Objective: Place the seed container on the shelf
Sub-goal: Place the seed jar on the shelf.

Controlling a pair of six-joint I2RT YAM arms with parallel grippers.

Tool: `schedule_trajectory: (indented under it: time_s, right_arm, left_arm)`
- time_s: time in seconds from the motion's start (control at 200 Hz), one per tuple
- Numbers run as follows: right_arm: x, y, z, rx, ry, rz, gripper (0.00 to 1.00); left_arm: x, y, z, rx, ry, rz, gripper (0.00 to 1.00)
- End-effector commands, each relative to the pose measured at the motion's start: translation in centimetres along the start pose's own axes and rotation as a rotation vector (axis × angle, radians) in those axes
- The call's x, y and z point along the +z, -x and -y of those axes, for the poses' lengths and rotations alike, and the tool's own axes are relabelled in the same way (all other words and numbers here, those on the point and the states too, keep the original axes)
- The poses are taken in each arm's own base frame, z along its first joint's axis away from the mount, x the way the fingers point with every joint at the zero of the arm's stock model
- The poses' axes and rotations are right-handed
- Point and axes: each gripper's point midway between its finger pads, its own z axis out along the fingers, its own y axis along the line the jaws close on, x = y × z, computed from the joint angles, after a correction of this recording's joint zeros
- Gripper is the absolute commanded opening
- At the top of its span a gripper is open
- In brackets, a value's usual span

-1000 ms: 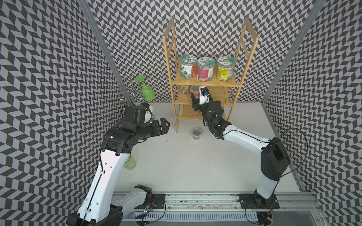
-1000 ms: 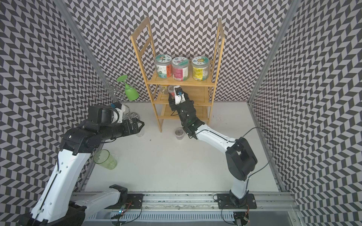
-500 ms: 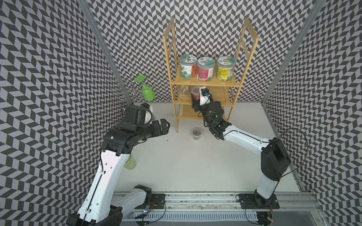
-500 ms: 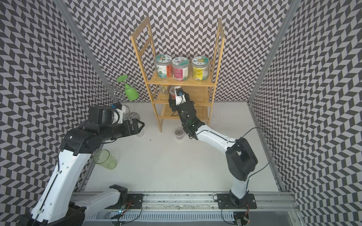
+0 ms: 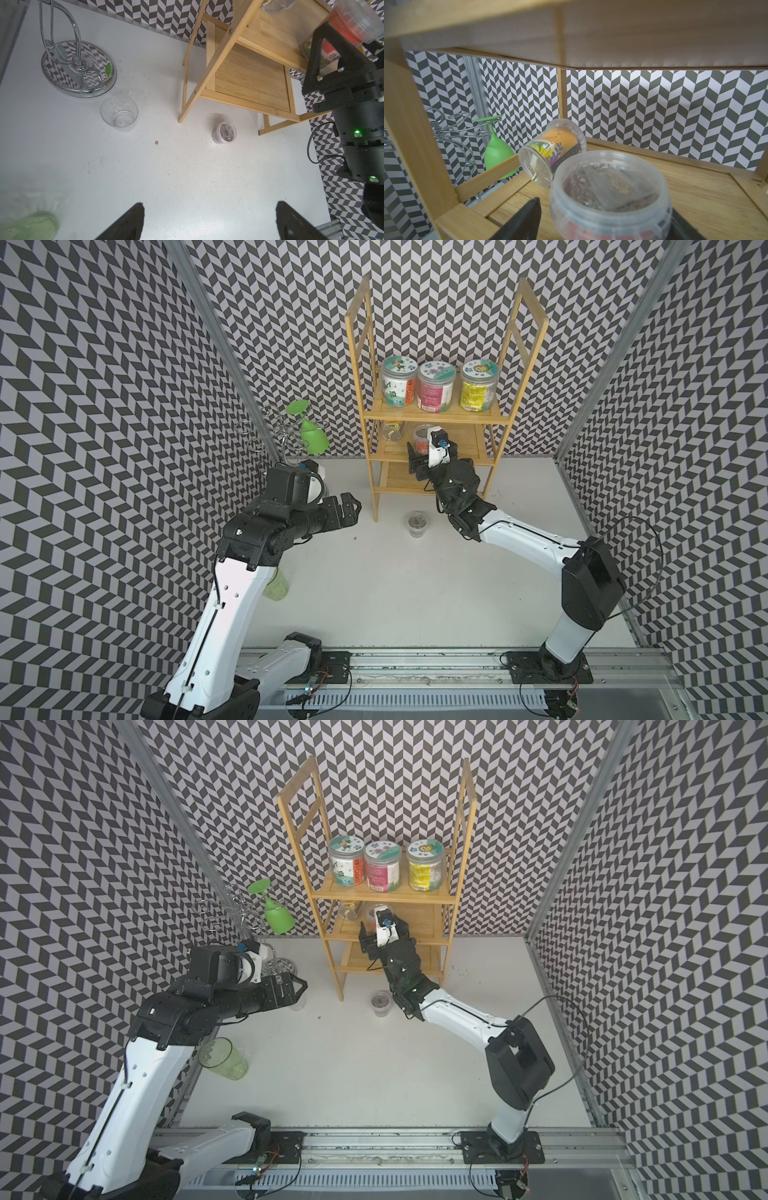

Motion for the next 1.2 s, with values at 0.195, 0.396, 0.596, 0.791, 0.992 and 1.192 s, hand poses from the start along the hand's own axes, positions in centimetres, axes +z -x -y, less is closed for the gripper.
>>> schedule_trajectory:
  time_s: [0.195, 0.396, 0.596, 0.791, 0.992, 1.192]
  right_arm:
    - [0.1, -0.4, 1.8, 0.003, -0.062, -0.021, 0.87]
    - [0.4, -0.3, 3.5, 0.0, -0.088, -0.028, 0.88]
    - [0.2, -0.7, 3.7, -0.006, -0.081, -0.045, 0.9]
    - [-0.3, -1.0, 4.5, 0.001, -0.089, -0.054, 0.92]
    - [-0.7, -1.3, 5.3, 0.002, -0.085, -0.068, 0.94]
    - [-1.4, -1.6, 5.1, 0.004, -0.064, -0.075, 0.95]
  left_arm:
    - [-0.6, 0.4, 0.2, 0.0, -0.018, 0.033, 1.0]
    - [-0.7, 0.4, 0.2, 0.001, -0.015, 0.035, 0.99]
    - [-0.5, 0.6, 0.4, -0.001, -0.022, 0.034, 0.99]
    - [-0.5, 0.8, 0.4, 0.0, -0.021, 0.037, 1.0]
    - [-0.4, 0.8, 0.5, -0.001, -0.026, 0.033, 0.99]
    - [-0.3, 0.9, 0.5, -0.001, -0.024, 0.033, 1.0]
